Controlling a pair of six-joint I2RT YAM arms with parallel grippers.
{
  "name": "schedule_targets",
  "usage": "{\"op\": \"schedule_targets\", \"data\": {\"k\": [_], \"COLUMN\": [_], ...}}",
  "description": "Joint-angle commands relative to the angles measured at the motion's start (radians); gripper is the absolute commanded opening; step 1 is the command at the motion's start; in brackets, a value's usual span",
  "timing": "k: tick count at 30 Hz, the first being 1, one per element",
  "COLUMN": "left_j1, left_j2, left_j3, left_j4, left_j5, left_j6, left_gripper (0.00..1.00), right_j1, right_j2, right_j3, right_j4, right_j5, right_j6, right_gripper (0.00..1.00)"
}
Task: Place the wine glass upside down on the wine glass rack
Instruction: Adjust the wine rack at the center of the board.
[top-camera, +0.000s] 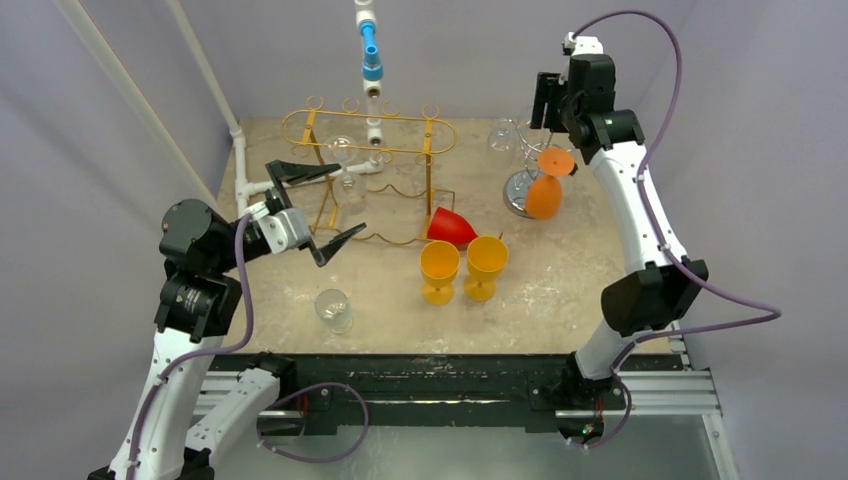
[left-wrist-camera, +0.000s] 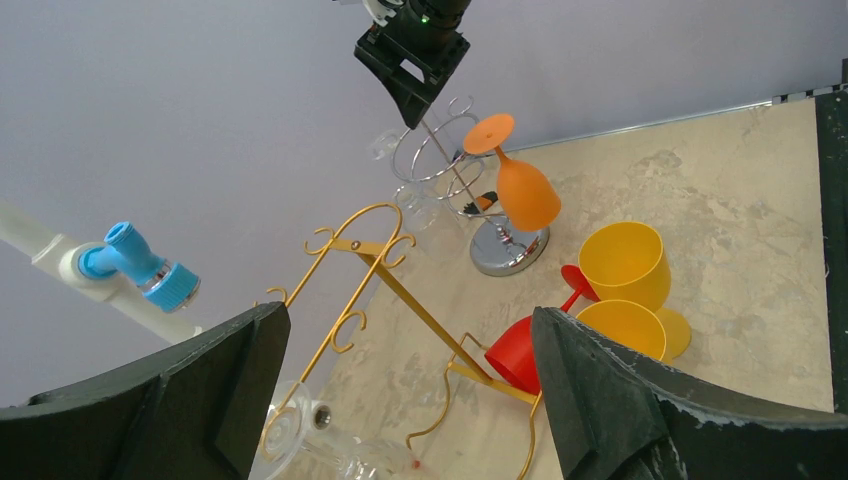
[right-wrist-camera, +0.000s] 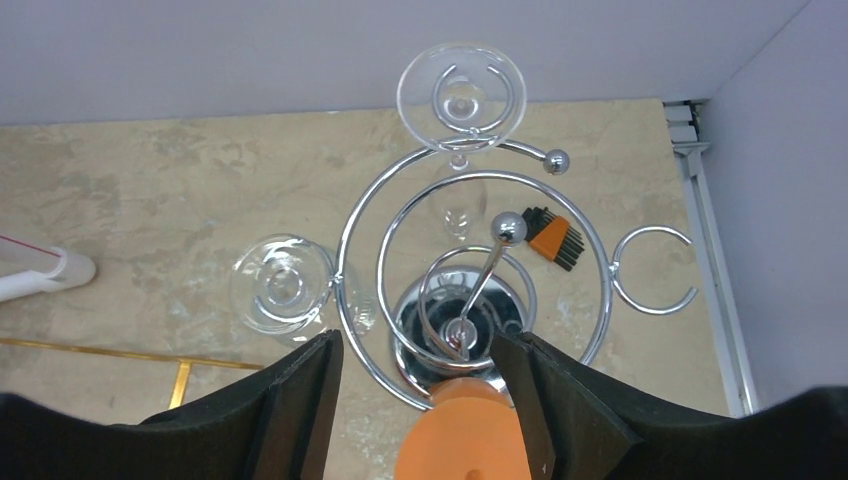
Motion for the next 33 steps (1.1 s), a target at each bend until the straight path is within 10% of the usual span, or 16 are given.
{"op": "schedule_targets", "data": {"k": [1, 18, 33], "left_j1": [-0.002, -0.002, -0.002], "left_j2": [0.008, 0.023, 0.026], "left_j3": [0.035, 0.048, 0.049], "left_j4": [0.014, 0.013, 0.008], "left_j5": [-0.001, -0.002, -0.008], "left_j6": [-0.018, -0.014, -0.007], "left_gripper": [1.0, 1.0, 1.0], "right_j1": [-0.016, -0.049, -0.051], "right_j2": [0.001, 0.144, 0.141], "right_j3": [0.022, 0.065, -0.029], "right_j4": [0.016, 0.114, 0.216], "right_j5": [0.056, 0.083, 0.083], "right_j6": [-0.028, -0.06, -0.077], "right_gripper": [0.68, 0.62, 0.32]}}
